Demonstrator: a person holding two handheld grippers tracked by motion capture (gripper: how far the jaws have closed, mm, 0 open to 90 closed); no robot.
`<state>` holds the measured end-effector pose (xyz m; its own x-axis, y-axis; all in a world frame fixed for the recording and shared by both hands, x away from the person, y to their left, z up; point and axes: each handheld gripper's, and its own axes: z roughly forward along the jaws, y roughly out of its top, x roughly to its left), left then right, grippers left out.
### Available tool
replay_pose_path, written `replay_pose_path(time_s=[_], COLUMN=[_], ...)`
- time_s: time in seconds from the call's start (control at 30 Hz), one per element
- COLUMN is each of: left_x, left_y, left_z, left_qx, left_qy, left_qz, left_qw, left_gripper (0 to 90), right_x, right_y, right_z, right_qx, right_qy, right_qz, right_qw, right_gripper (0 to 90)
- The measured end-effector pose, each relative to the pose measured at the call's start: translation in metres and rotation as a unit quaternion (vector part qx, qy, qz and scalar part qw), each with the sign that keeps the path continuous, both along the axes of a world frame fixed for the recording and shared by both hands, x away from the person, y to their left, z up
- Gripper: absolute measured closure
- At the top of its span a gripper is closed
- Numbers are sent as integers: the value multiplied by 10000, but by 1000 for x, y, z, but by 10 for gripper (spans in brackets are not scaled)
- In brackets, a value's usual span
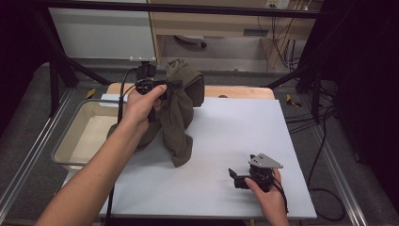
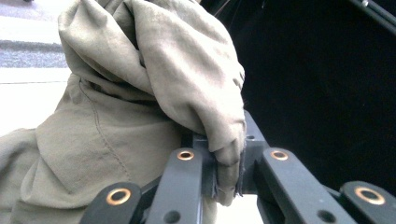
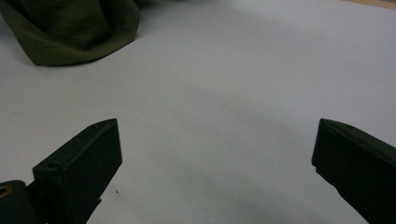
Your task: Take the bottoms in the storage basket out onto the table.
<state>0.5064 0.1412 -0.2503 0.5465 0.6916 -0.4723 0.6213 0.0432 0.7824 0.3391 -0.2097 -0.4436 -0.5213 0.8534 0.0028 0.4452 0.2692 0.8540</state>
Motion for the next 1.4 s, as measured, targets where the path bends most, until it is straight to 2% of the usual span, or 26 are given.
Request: replay_pose_path(time_s=[0.23,0.43,0.6,0.67,0.7,0.93,0.97,1.23,1.4], left_x=[-5,-4,-2,-1,0,6,8,14,14], left_y=[-26,-38,-51,-58,-63,-74,-76,-77,-76], left_z=[3,6,5,4,1,-13,-19,-40,-48], left_qx=[46,48,25,77,98,319,305,333,362], left_qy=[-50,-74,-14,-41,-19,39,88,240,270], left_qz=[-241,-291,-360,-410,-444,-475,-461,-444,-438], left_qw=[9997,9995,9993,9991,9990,9984,9984,9982,9980], left_gripper=[814,814,814,814,813,813,812,812,812], right_x=[0,0,0,1,0,0,-1,0,0], right_y=[0,0,-1,-1,-1,-1,-1,0,0], right_z=[0,0,0,0,0,1,1,1,1], right_qx=[-12,-24,-9,-12,-2,12,-5,16,7], right_qy=[2,11,-6,-10,-7,-11,-13,-14,-11], right_qz=[0,8,-4,1,8,14,39,37,53], right_qw=[10000,10000,10000,10000,10000,10000,10000,10000,10000], right_gripper=[23,23,23,23,23,23,23,23,24])
